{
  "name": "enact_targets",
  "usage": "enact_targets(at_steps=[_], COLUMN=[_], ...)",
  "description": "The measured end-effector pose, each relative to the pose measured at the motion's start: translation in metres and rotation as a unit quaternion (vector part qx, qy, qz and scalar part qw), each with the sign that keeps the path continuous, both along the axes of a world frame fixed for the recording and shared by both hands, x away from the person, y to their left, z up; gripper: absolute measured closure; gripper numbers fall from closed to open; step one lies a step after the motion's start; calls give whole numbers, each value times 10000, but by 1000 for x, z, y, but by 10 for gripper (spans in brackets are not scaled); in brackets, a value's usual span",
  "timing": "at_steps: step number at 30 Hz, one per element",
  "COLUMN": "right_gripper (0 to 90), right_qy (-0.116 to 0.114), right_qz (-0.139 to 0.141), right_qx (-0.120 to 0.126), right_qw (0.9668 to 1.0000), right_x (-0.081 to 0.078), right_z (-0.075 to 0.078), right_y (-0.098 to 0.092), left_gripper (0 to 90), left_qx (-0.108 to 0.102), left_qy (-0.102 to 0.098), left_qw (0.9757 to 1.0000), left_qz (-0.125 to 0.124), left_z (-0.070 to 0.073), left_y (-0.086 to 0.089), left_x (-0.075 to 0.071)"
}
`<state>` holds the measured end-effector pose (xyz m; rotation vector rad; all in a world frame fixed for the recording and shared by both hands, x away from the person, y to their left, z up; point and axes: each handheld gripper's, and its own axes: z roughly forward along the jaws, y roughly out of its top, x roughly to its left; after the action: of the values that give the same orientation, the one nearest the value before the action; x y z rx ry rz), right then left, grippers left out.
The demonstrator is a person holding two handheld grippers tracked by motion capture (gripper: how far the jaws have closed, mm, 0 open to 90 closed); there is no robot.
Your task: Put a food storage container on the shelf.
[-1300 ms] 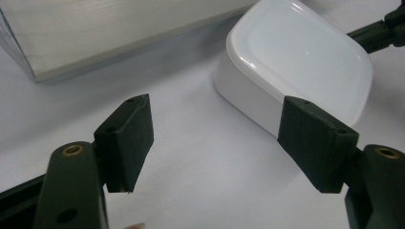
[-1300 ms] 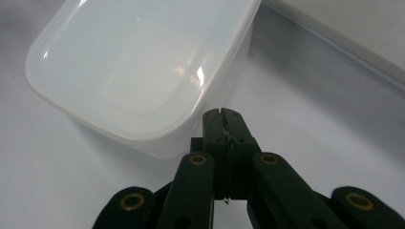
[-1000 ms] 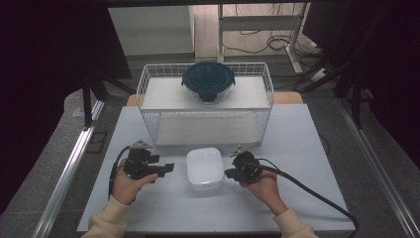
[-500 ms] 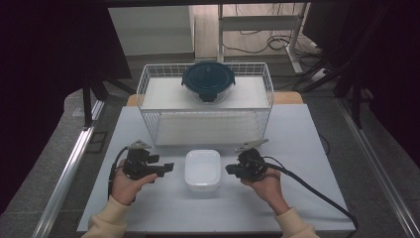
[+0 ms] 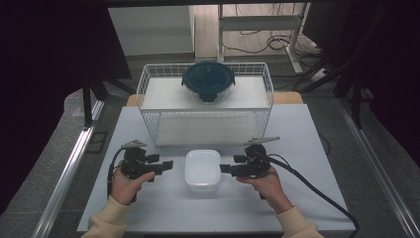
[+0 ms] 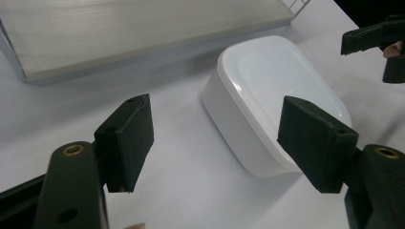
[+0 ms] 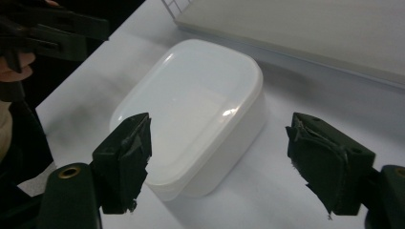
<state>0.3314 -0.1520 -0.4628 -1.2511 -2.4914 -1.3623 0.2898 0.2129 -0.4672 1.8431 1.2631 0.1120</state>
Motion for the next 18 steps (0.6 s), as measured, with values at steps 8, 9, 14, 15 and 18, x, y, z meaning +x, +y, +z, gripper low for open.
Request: enact_targets(at_steps=[8, 9, 14, 15, 18], right_gripper=[233, 240, 253, 253, 253], right_qy=[180, 223, 377, 429, 523], right_qz=[-105, -102, -153, -158, -107], right_qx=[79, 124, 349, 328, 300], right_qw=[9998, 9996, 9986, 9984, 9981], right_x=[3, 3, 8, 10, 15], right_z=[0, 0, 2, 2, 0], right_y=[1, 1, 2, 3, 8], left_gripper=[273, 273, 273, 272, 272], left_qx=[-189, -248, -586, -620, -779], left_qy=[102, 131, 267, 296, 420], left_qw=[9998, 9996, 9979, 9976, 9961], left_qz=[-39, -36, -40, -47, -52], left_z=[-3, -3, -5, -5, -9], left_y=[-2, -3, -3, -4, -8], left_x=[3, 4, 9, 10, 16])
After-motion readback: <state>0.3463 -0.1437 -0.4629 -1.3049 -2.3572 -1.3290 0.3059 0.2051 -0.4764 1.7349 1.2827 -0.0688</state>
